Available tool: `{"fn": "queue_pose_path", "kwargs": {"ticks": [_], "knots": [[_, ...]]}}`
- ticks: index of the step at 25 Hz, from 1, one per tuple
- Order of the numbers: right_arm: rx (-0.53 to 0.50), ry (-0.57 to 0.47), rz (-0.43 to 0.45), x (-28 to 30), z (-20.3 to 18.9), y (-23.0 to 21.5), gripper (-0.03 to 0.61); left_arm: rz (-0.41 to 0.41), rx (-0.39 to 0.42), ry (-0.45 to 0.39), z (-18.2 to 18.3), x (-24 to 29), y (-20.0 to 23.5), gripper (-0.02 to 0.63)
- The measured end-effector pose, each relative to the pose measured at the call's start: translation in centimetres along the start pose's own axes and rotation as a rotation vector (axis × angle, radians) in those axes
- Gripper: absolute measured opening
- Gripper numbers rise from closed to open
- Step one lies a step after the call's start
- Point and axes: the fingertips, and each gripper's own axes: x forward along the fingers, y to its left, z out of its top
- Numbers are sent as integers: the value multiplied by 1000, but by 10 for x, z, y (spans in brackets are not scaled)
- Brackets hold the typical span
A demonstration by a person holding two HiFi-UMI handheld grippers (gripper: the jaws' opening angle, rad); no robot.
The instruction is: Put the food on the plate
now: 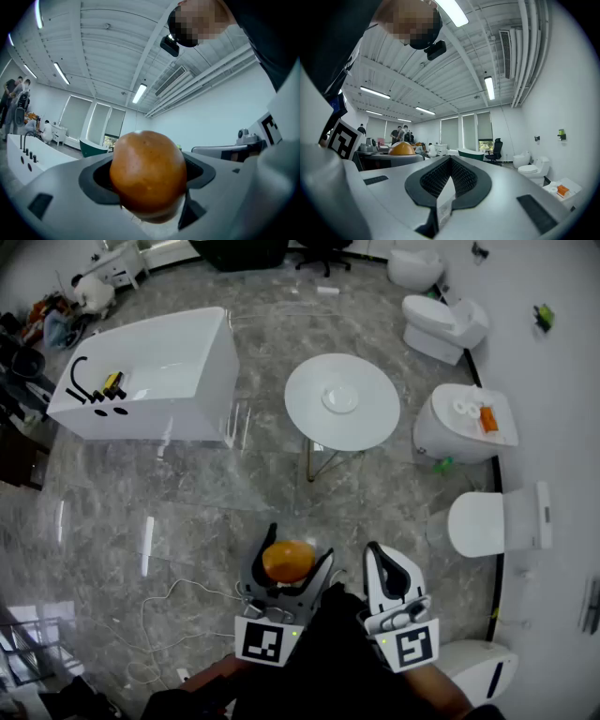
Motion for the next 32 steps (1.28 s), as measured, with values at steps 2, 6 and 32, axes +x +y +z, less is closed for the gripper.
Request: {"fn": "queue_pose_path", "kwargs": {"ticks": [2,6,32], "knots": [[-4,-6,4,0,-1,1,5,3,-3,-3,-1,-1,0,373],[12,-11,10,-3,-3,3,5,10,0,-2,-2,-6,2,373],[115,-76,27,-59,-10,-91,5,144,26,9,-21,24,-59,373]]}}
